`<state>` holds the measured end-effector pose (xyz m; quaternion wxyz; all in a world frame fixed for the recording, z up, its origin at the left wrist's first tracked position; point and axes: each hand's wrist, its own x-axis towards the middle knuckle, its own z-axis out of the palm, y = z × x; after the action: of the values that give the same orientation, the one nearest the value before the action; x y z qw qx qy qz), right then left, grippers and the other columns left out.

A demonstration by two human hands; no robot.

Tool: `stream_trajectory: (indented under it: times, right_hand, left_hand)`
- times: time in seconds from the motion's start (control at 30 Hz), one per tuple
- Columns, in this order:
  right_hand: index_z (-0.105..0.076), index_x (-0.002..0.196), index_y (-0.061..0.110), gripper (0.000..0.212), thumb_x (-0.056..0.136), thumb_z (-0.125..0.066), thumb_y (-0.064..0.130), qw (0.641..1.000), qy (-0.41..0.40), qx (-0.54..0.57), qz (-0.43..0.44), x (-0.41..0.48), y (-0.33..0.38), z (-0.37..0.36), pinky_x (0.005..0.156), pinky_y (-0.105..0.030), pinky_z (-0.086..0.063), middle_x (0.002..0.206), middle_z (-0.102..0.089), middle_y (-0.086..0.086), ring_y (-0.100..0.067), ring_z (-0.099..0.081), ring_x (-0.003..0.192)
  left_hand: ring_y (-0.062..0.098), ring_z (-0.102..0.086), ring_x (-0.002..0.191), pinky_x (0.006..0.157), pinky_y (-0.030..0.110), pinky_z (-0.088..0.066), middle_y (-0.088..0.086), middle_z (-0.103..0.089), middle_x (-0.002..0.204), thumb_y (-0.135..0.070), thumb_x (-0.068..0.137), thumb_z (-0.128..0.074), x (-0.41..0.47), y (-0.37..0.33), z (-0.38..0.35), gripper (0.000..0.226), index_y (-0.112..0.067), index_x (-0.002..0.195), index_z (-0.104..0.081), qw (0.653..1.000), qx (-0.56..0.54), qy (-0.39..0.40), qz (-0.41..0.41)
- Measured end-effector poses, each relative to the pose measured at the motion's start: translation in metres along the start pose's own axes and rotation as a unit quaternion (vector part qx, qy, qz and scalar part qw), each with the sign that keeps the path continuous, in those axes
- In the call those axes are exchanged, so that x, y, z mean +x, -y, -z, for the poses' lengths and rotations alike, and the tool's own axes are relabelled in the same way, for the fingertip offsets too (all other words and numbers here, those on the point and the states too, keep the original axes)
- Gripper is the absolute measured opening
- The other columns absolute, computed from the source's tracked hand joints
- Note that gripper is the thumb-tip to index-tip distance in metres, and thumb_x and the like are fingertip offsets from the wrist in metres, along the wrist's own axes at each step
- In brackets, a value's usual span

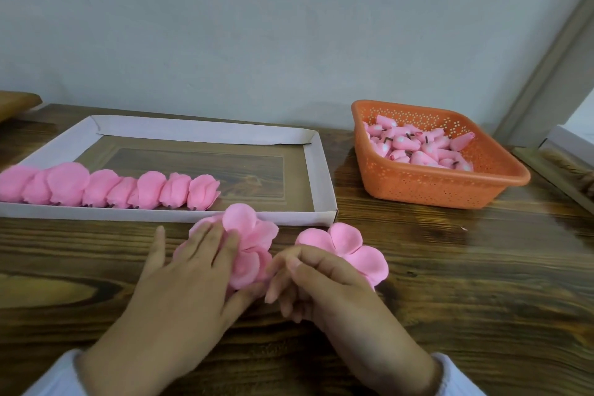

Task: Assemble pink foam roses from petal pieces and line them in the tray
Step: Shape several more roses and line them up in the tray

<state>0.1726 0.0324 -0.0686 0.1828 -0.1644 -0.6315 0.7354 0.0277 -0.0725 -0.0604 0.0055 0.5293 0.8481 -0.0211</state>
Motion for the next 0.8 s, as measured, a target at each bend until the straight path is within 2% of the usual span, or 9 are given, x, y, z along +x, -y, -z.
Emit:
stream_trajectory:
  times: [0.03, 0.1, 0.17, 0.27, 0.4, 0.5, 0.6, 0.73, 0.8]
  right_hand:
    - [-0.068, 0.087, 0.02, 0.021, 0.089, -0.049, 0.029, 1.0, -0.003, -0.001, 0.0, 0.0, 0.001, 0.001, 0.058, -0.017, -0.04, 0.077, -0.068, -0.001, -0.008, -0.054, 0.062]
    - [-0.065, 0.091, 0.01, 0.025, 0.088, -0.049, 0.028, 1.0, -0.015, 0.001, 0.001, 0.0, 0.004, 0.002, 0.058, -0.018, -0.04, 0.075, -0.068, -0.001, -0.008, -0.053, 0.062]
    - [-0.064, 0.092, 0.005, 0.025, 0.087, -0.051, 0.026, 0.999, -0.035, 0.019, 0.01, -0.001, 0.011, 0.004, 0.056, -0.02, -0.038, 0.073, -0.068, -0.004, -0.009, -0.052, 0.06]
    - [-0.07, 0.086, 0.013, 0.015, 0.09, -0.056, 0.012, 0.995, -0.079, 0.049, 0.023, 0.0, 0.029, 0.014, 0.055, -0.023, -0.038, 0.072, -0.067, -0.008, -0.012, -0.052, 0.059]
    - [-0.067, 0.093, 0.009, 0.016, 0.092, -0.052, 0.008, 0.985, -0.161, 0.052, 0.021, 0.01, 0.058, 0.043, 0.059, -0.026, -0.039, 0.071, -0.064, -0.006, -0.014, -0.052, 0.063]
    - [-0.067, 0.09, 0.01, 0.012, 0.093, -0.055, 0.007, 0.971, -0.24, 0.009, 0.005, 0.029, 0.079, 0.073, 0.051, -0.021, -0.043, 0.066, -0.065, -0.003, -0.011, -0.053, 0.058]
    - [-0.065, 0.095, 0.01, 0.007, 0.092, -0.059, 0.01, 0.952, -0.306, -0.023, -0.011, 0.051, 0.097, 0.111, 0.047, -0.019, -0.045, 0.067, -0.067, -0.002, -0.01, -0.057, 0.055]
    - [-0.066, 0.092, 0.012, 0.006, 0.092, -0.06, 0.014, 0.932, -0.353, -0.074, -0.018, 0.071, 0.11, 0.162, 0.044, -0.02, -0.046, 0.073, -0.067, -0.003, -0.01, -0.059, 0.053]
    - [-0.064, 0.088, 0.014, 0.01, 0.094, -0.056, 0.014, 0.921, -0.372, -0.114, -0.02, 0.078, 0.115, 0.179, 0.042, -0.017, -0.043, 0.073, -0.065, -0.003, -0.01, -0.057, 0.054]
  left_hand:
    - [0.02, -0.035, 0.14, 0.108, 0.062, -0.022, 0.004, -0.042, 0.148, -0.074, 0.071, 0.03, -0.001, -0.001, 0.003, 0.116, -0.019, 0.142, -0.043, 1.0, 0.001, 0.005, 0.001]
    - [0.029, -0.059, 0.117, 0.097, 0.064, -0.038, 0.01, -0.063, 0.122, -0.065, 0.085, -0.014, -0.009, -0.005, 0.012, 0.08, -0.013, 0.119, -0.064, 1.0, -0.014, 0.015, 0.02]
    - [0.03, -0.067, 0.097, 0.094, 0.06, -0.041, 0.007, -0.068, 0.102, -0.051, 0.079, -0.033, -0.012, -0.008, 0.01, 0.058, -0.014, 0.105, -0.069, 0.999, -0.021, -0.007, 0.038]
    - [0.026, -0.067, 0.08, 0.092, 0.057, -0.044, 0.002, -0.067, 0.083, -0.048, 0.079, -0.034, -0.012, -0.017, 0.004, 0.05, -0.017, 0.09, -0.07, 0.999, -0.007, -0.042, 0.023]
    - [0.025, -0.067, 0.073, 0.089, 0.058, -0.045, 0.002, -0.067, 0.076, -0.052, 0.078, -0.033, -0.009, -0.02, 0.003, 0.053, -0.014, 0.081, -0.07, 0.998, 0.005, -0.054, 0.039]
    - [0.025, -0.068, 0.071, 0.087, 0.061, -0.045, 0.003, -0.068, 0.072, -0.053, 0.078, -0.031, -0.006, -0.019, 0.001, 0.055, -0.014, 0.078, -0.071, 0.996, 0.014, -0.071, 0.045]
    - [0.025, -0.068, 0.075, 0.086, 0.059, -0.047, 0.002, -0.068, 0.077, -0.057, 0.086, -0.026, -0.002, -0.02, 0.001, 0.061, -0.017, 0.088, -0.073, 0.997, 0.007, -0.061, 0.045]
    - [0.023, -0.066, 0.079, 0.088, 0.058, -0.047, 0.0, -0.064, 0.087, -0.058, 0.078, -0.043, 0.001, -0.021, 0.001, 0.049, -0.023, 0.1, -0.069, 0.998, -0.025, -0.05, 0.024]
    - [0.021, -0.065, 0.09, 0.098, 0.055, -0.041, -0.003, -0.063, 0.098, -0.064, 0.084, -0.024, 0.004, -0.019, -0.002, 0.059, -0.028, 0.108, -0.064, 0.997, -0.029, -0.062, 0.026]
